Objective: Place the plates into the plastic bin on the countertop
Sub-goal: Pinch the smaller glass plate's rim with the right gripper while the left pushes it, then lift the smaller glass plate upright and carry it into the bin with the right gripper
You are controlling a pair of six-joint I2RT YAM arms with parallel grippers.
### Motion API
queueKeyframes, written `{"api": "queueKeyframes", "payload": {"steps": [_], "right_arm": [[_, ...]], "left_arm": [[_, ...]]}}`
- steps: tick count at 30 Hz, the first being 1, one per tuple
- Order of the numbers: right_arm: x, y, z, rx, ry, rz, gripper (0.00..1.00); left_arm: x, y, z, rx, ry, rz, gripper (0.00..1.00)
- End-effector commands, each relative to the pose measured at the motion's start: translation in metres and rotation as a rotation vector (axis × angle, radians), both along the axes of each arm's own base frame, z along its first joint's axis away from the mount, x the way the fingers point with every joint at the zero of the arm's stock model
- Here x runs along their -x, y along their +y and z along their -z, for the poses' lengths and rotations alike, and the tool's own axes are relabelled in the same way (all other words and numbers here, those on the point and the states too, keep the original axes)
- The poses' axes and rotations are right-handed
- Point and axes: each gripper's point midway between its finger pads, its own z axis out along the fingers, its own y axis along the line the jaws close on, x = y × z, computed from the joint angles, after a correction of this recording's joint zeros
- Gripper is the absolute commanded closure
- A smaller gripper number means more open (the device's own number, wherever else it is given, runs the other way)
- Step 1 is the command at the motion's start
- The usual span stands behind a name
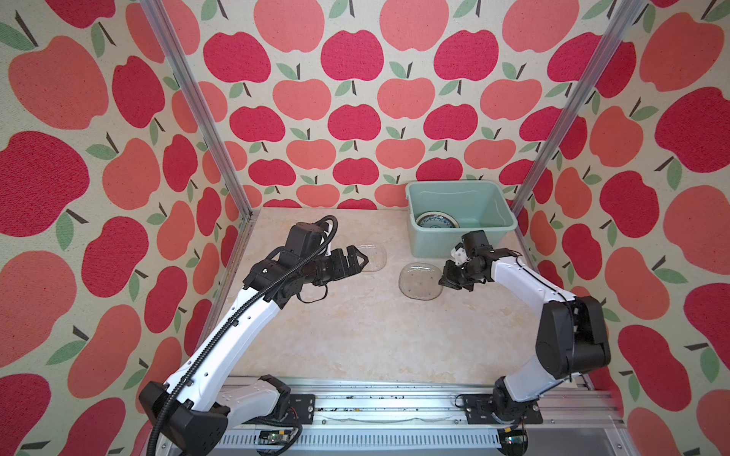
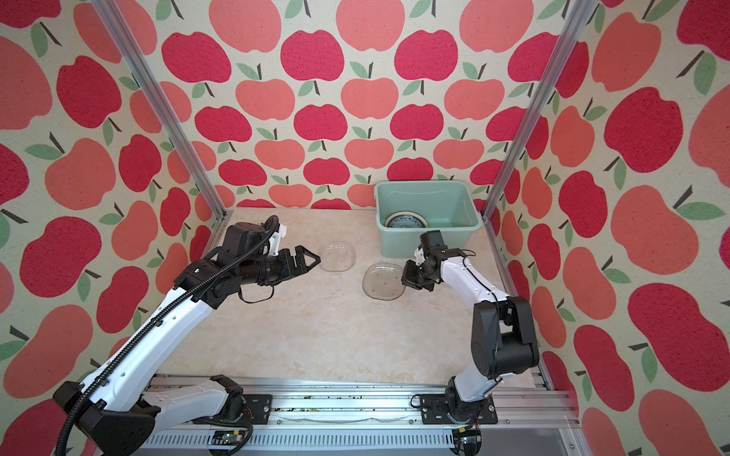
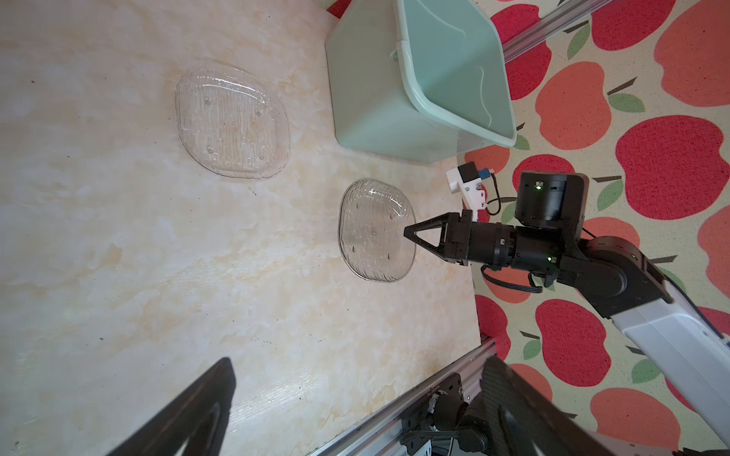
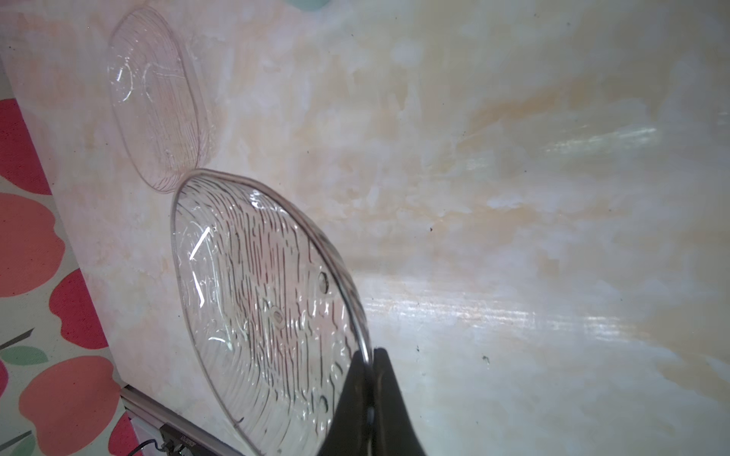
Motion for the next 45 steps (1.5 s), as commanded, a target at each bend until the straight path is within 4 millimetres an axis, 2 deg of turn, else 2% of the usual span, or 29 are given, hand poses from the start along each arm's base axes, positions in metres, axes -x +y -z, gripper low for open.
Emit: {"api": "queueKeyframes", "payload": {"steps": [1, 8, 14, 16, 19, 24, 30, 35, 41, 45], "right_arm": [[0.025, -0.011, -0.017, 0.031, 0.007, -0.047, 1.00], [0.028, -0.023, -0.091, 0.014, -0.153, -0.075, 1.00], [0.009, -0.036, -0.155, -0.012, -0.274, -0.093, 1.00], [-0.005, -0.040, -0.173, -0.020, -0.305, -0.092, 1.00], [-0.032, -0.045, -0.188, -0.045, -0.336, -0.076, 1.00], [-0.090, -0.056, -0.208, -0.078, -0.391, -0.024, 1.00], [-0.159, -0.061, -0.207, -0.094, -0.418, 0.008, 1.00], [-0.207, -0.064, -0.190, -0.099, -0.419, 0.020, 1.00], [-0.246, -0.074, -0.155, -0.108, -0.411, 0.055, 1.00], [-0.263, -0.074, -0.129, -0.113, -0.402, 0.051, 1.00]], "left_arm": [[0.002, 0.009, 0.003, -0.027, -0.013, -0.014, 0.01], [-0.002, 0.011, -0.007, -0.018, -0.037, -0.022, 0.01], [-0.010, 0.007, -0.020, -0.014, -0.067, -0.011, 0.01], [-0.016, 0.004, -0.024, -0.018, -0.075, -0.003, 0.01], [-0.024, -0.001, -0.031, -0.027, -0.084, 0.014, 0.01], [-0.042, -0.012, -0.042, -0.031, -0.101, 0.033, 0.01], [-0.080, -0.035, -0.052, -0.019, -0.122, 0.042, 0.01], [-0.122, -0.065, -0.060, -0.027, -0.153, 0.077, 0.01], [-0.165, -0.095, -0.057, -0.100, -0.185, 0.118, 0.01], [-0.175, -0.114, -0.050, -0.136, -0.183, 0.160, 0.01]]}}
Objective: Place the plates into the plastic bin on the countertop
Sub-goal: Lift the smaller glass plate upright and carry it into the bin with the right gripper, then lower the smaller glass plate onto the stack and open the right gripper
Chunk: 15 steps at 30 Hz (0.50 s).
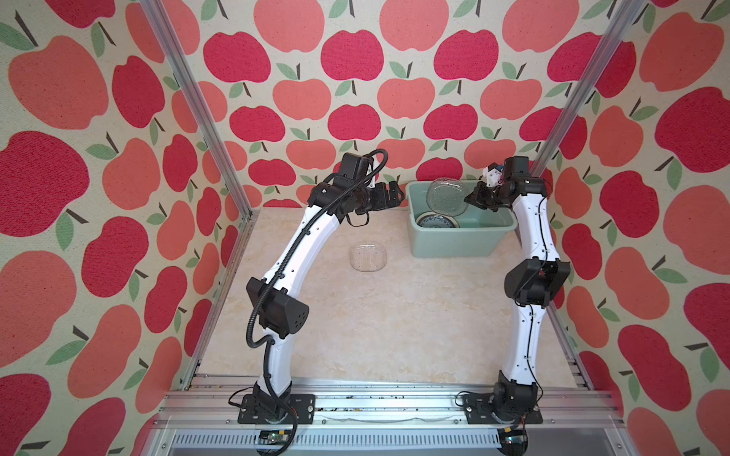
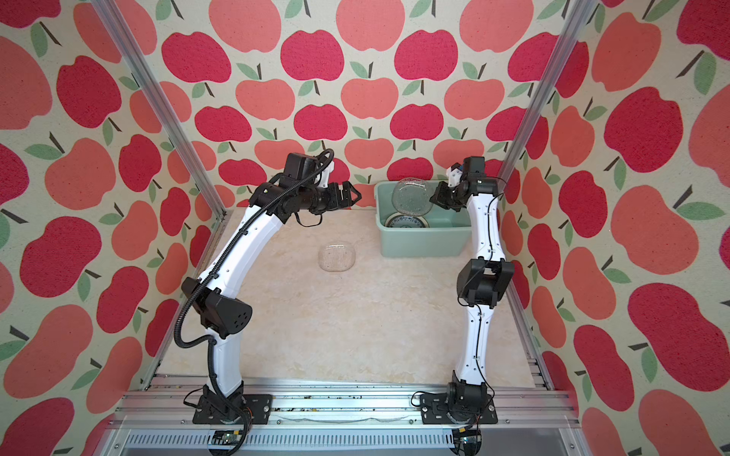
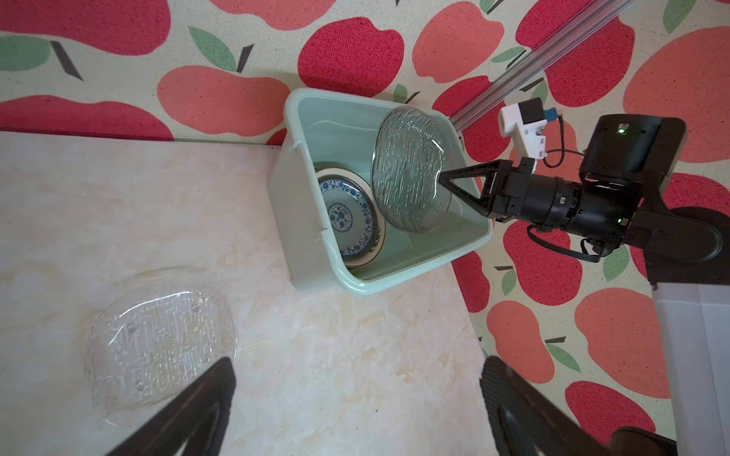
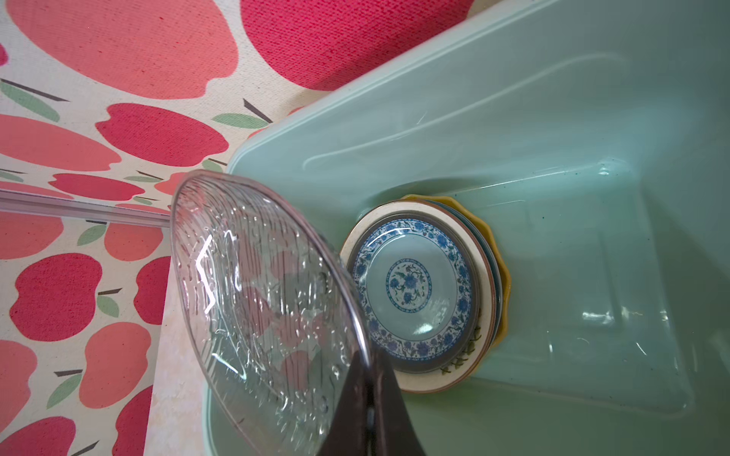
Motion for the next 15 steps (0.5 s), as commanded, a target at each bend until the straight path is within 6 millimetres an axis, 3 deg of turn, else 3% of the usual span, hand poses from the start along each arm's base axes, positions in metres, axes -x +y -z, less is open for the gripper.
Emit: {"api": "queueKeyframes", "payload": {"steps": [1, 8, 15], "right_arm": [[-0.013, 0.001, 0.009, -0.027, -0.015, -0.007, 1.00], [-0.023, 0.003, 0.065, -0.016, 0.055, -0.031, 1.00], [-0.028, 0.009, 0.103, 0.011, 0.092, -0.049, 1.00]], "left_arm": [[0.008, -0.005, 0.012, -0.082, 0.026, 0.043, 0.01], [0.013, -0.019, 0.033, -0.126, 0.057, 0.070, 0.01], [0.014, -0.026, 0.041, -0.126, 0.074, 0.080, 0.01]]}}
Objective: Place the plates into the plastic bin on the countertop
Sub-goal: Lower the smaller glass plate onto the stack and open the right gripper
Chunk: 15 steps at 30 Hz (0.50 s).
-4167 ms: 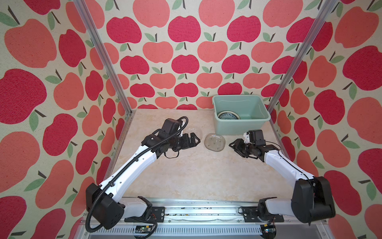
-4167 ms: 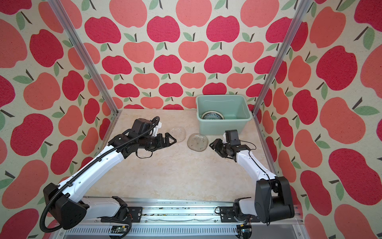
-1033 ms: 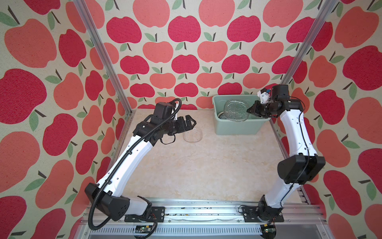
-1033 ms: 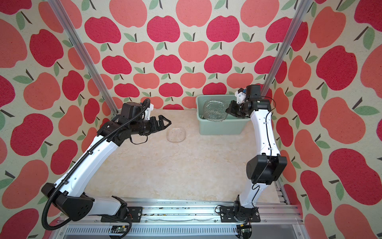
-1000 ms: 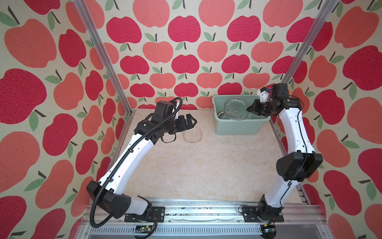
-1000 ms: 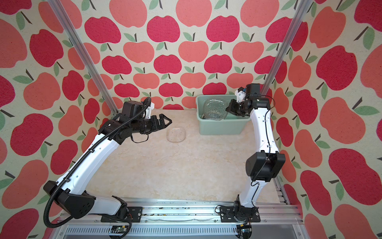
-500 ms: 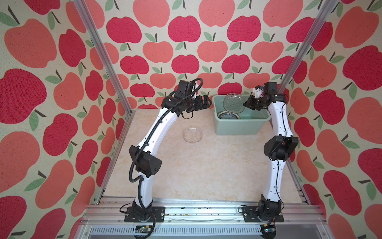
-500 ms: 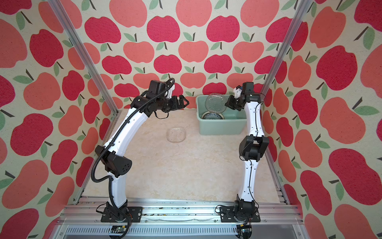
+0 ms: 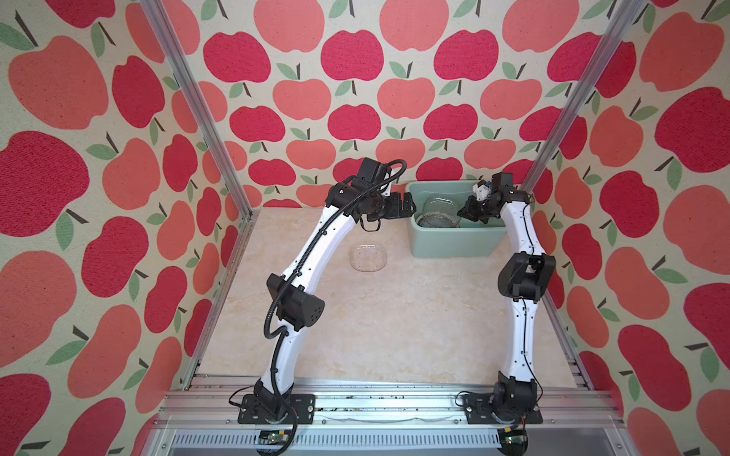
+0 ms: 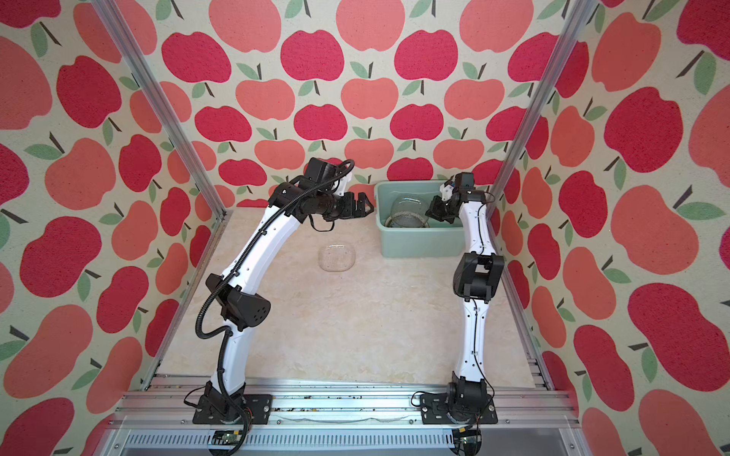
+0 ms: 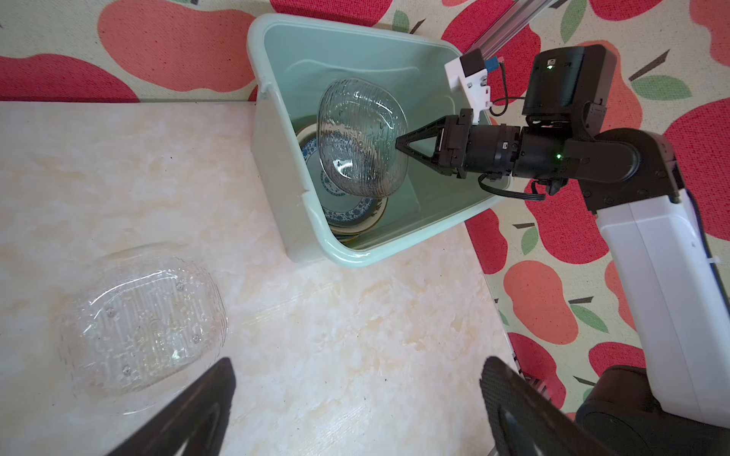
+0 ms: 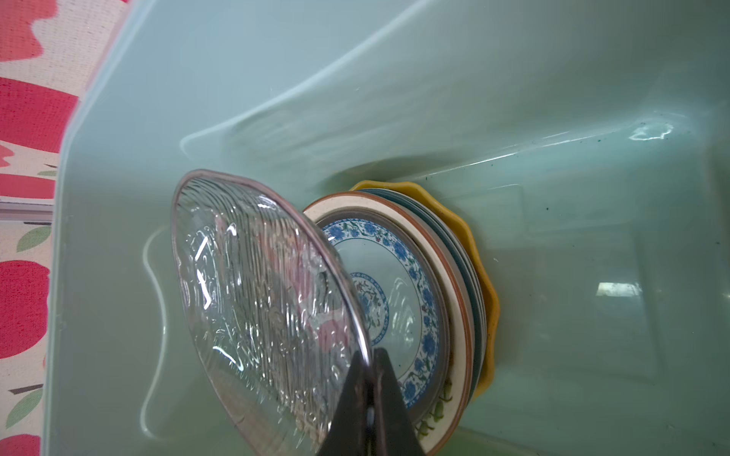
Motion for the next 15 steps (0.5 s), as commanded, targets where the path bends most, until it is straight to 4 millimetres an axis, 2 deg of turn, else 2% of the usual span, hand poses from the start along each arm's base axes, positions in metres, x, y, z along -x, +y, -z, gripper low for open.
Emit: {"api": "queueKeyframes", "payload": {"steps": [1, 8, 15], "right_arm": [[-0.004, 0.009, 0.020, 0.014, 0.002, -0.036, 1.00], [-0.006, 0.010, 0.044, 0.038, 0.027, -0.033, 1.00], [-0.007, 0.009, 0.058, 0.061, 0.041, -0.022, 0.99]], "left_arm": [[-0.001, 0.000, 0.011, -0.034, 0.012, 0.002, 0.01], [0.000, 0.000, 0.016, -0.042, 0.024, 0.001, 0.01], [-0.001, 0.002, 0.019, -0.056, 0.028, -0.003, 0.01]]}}
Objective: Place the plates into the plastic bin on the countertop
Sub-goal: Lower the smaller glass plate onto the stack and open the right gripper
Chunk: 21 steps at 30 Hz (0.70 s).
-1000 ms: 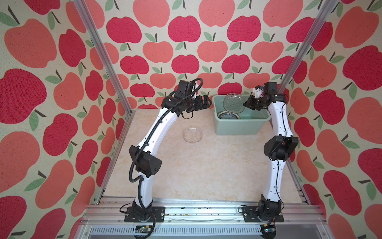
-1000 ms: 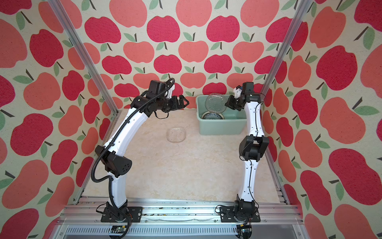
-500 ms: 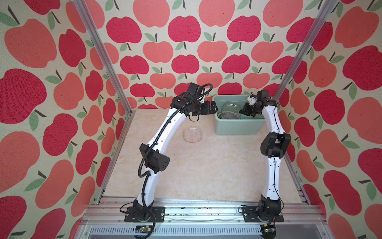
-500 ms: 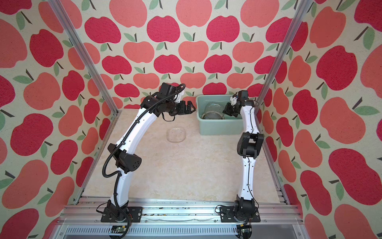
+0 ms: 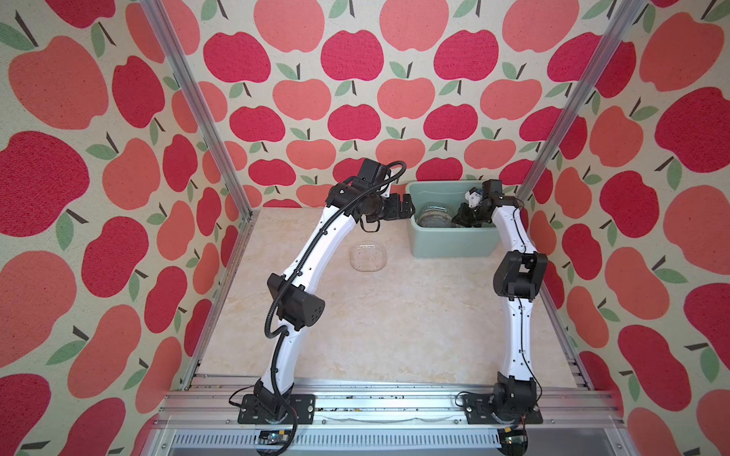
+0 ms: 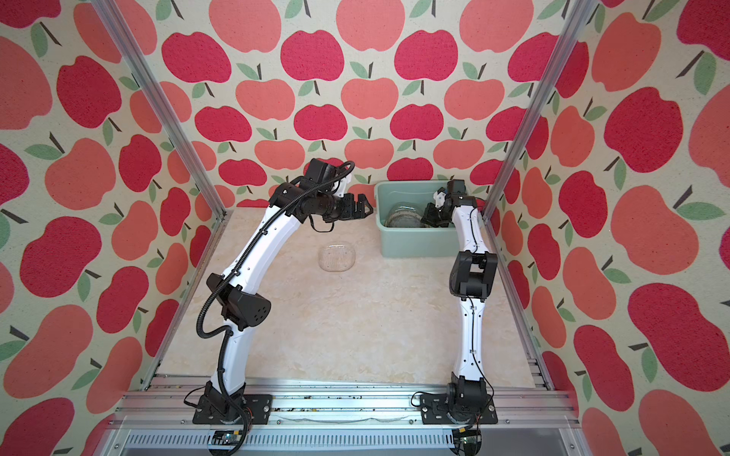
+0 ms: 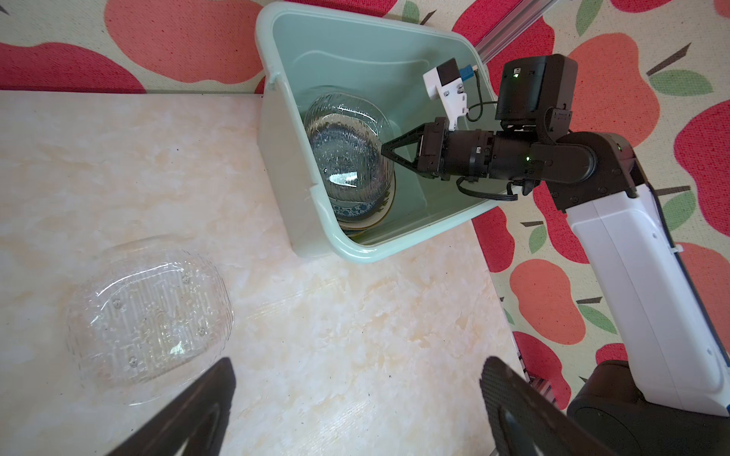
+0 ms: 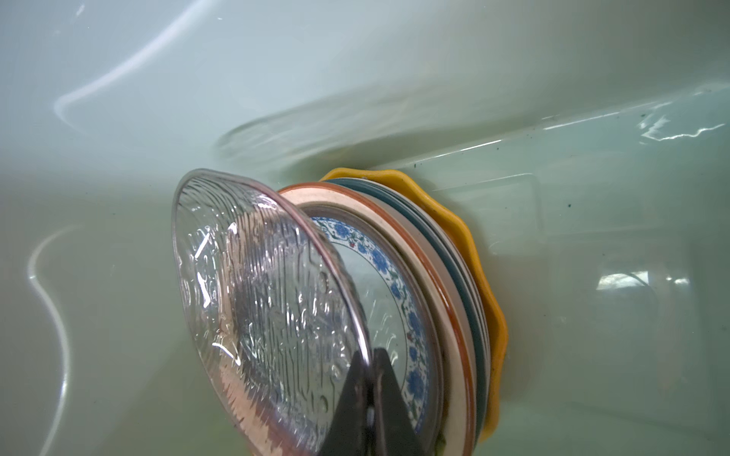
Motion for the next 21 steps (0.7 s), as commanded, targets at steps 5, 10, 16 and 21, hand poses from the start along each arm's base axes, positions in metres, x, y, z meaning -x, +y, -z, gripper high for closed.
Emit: {"api": "queueKeyframes", "payload": {"steps": [5, 10, 16, 21], "right_arm": [[-0.002, -0.004, 0.024, 0.049, 0.017, 0.001, 0.94], [-0.002, -0.009, 0.029, 0.072, 0.022, 0.007, 0.92], [0.000, -0.011, 0.033, 0.086, 0.035, 0.014, 0.88], [0.002, -0.014, 0.028, 0.103, 0.033, 0.025, 0.83]], "left_arm": [[-0.003, 0.003, 0.012, -0.043, 0.009, -0.003, 0.01], [-0.003, 0.006, 0.013, -0.052, 0.010, -0.010, 0.01], [-0.003, 0.011, 0.014, -0.069, 0.010, -0.018, 0.01], [-0.004, 0.019, 0.014, -0.090, 0.008, -0.036, 0.01]]}}
